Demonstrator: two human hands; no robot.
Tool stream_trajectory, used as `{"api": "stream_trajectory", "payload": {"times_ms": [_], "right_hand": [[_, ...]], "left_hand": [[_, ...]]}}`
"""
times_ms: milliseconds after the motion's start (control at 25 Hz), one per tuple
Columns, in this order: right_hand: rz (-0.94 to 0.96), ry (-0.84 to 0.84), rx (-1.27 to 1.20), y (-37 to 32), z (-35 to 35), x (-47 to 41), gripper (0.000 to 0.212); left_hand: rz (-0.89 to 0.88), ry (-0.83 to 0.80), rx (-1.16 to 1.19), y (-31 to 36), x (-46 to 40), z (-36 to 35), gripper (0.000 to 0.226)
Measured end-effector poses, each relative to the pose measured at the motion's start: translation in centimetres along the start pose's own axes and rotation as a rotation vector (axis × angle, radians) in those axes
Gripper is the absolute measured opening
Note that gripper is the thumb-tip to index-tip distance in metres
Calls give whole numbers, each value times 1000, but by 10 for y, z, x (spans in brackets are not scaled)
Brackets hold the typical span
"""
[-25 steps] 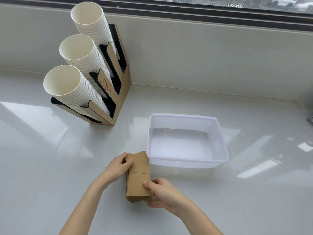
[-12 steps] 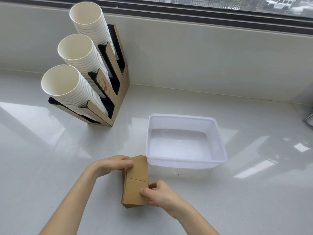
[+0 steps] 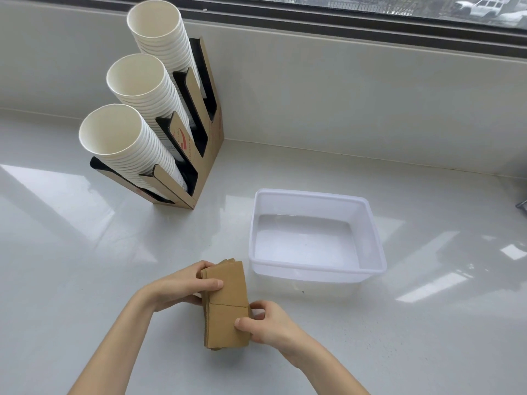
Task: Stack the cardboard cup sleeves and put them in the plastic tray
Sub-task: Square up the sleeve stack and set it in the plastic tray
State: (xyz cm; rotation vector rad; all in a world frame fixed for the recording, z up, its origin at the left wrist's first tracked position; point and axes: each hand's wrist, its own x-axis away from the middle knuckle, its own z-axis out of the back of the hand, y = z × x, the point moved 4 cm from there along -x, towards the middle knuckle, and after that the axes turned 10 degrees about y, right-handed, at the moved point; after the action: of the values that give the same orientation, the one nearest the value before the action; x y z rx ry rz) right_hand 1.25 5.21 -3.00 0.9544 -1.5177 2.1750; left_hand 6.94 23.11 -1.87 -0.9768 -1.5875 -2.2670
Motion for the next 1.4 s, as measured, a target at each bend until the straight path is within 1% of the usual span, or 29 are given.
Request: {"api": "stream_trajectory", "payload": {"times_ms": [80, 160, 240, 320, 360, 440, 520, 600, 680, 760, 880, 1000, 1120, 1200, 1280, 1400], "right_hand": [[28, -6, 37, 0, -1, 0, 76], [47, -10, 73, 0, 0, -1, 89], [55, -38, 87, 1, 0, -2, 97], [52, -68, 98, 3, 2, -2, 101], [50, -79, 95, 5, 4, -2, 100], [64, -97, 66, 7, 10, 1, 90], [91, -98, 9, 7, 20, 7, 79], [110, -89, -71, 8, 32, 13, 75], [134, -22, -104, 12, 45, 18, 77], [159, 102, -91, 18, 61, 22, 80], [224, 229, -141, 25, 83, 30, 80], [296, 309, -122, 32, 104, 35, 80], [377, 383, -52, 38, 116, 39, 74], [422, 434, -9, 42, 119, 38, 72], [427, 451, -16, 47, 116, 35, 72], [404, 395, -37, 55, 107, 28, 84]], "left_hand": [[-13, 22, 63, -7, 8, 3, 71], [-25, 34, 124, -14, 14, 5, 75], [-33, 49, 183, -22, 19, 5, 80], [-43, 62, 212, -27, 24, 2, 89], [-49, 65, 222, -28, 25, 0, 93], [-68, 67, 249, -29, 28, -7, 98], [-91, 66, 282, -25, 30, -16, 100], [-122, 63, 321, -18, 31, -27, 99], [-155, 61, 346, -10, 30, -40, 95], [-187, 54, 351, -1, 28, -52, 83], [-252, 27, 246, 12, 25, -68, 70], [-287, 9, 85, 19, 20, -79, 69], [-351, 75, -69, 21, 10, -89, 68], [-358, 108, -132, 19, 3, -98, 67], [-351, 117, -180, 15, -2, -106, 69], [-355, 118, -238, 9, -4, -113, 81]]}}
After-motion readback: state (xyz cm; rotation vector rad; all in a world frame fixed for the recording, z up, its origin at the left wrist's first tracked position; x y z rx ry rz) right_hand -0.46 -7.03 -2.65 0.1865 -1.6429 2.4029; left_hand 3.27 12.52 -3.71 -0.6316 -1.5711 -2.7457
